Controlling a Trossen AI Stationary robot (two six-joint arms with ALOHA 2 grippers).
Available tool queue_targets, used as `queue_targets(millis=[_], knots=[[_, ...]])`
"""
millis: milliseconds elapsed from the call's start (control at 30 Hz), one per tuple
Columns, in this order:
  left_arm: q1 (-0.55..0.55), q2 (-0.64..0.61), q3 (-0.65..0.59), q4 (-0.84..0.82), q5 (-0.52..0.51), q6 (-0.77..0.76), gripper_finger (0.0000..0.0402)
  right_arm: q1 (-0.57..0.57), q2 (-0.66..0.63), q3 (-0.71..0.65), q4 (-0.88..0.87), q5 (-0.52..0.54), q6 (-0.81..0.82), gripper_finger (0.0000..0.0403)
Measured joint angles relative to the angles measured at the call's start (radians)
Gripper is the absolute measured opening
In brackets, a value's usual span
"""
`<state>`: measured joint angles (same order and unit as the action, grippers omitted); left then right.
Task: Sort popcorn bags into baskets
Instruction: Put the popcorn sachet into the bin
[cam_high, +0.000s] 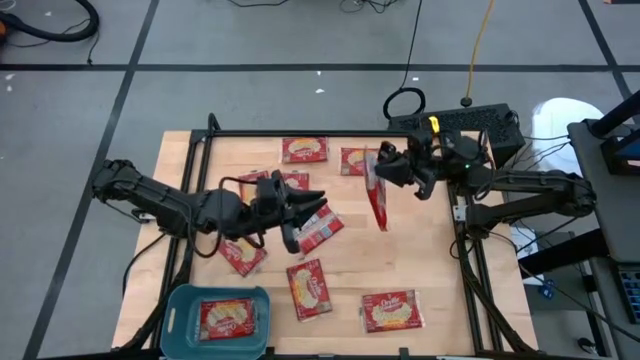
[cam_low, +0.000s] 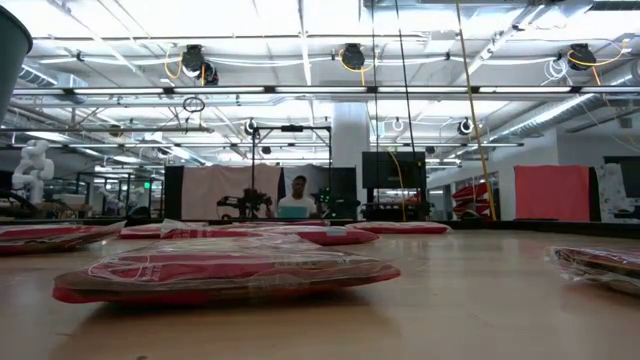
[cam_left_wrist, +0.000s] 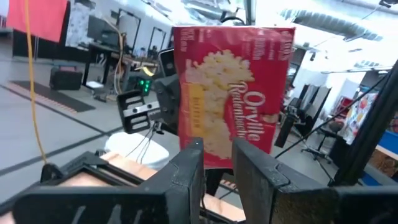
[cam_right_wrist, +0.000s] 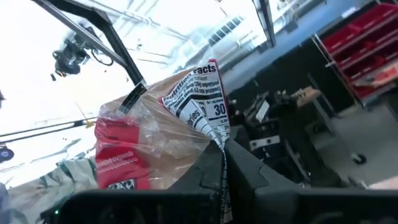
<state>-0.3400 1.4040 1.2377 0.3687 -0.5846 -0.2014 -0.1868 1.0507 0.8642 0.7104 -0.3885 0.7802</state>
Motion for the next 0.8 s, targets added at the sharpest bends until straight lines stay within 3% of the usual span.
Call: queue_targets(millis=[267, 433, 633, 800], knots=[[-0.053, 0.0, 0.0, 0.004, 0.001, 0.013, 0.0088, 0.01, 0.065, 0.0, 0.13, -0.023, 0.122, 0.0], [-0.091, 0.0, 0.0, 0.08, -0.001, 0.064, 0.01, 0.057, 0.115, 0.0, 0.182, 0.158, 0.067, 0.0], [-0.136, 0.0, 0.002, 0.272, -0.051, 0.207, 0.0194, 0.133, 0.186, 0.0, 0.348, 0.329, -0.072, 0.0], [-0.141, 0.0, 0.095, 0.157, -0.049, 0.226, 0.0267, 0.188, 0.258, 0.0, 0.462, 0.408, -0.207, 0.0]])
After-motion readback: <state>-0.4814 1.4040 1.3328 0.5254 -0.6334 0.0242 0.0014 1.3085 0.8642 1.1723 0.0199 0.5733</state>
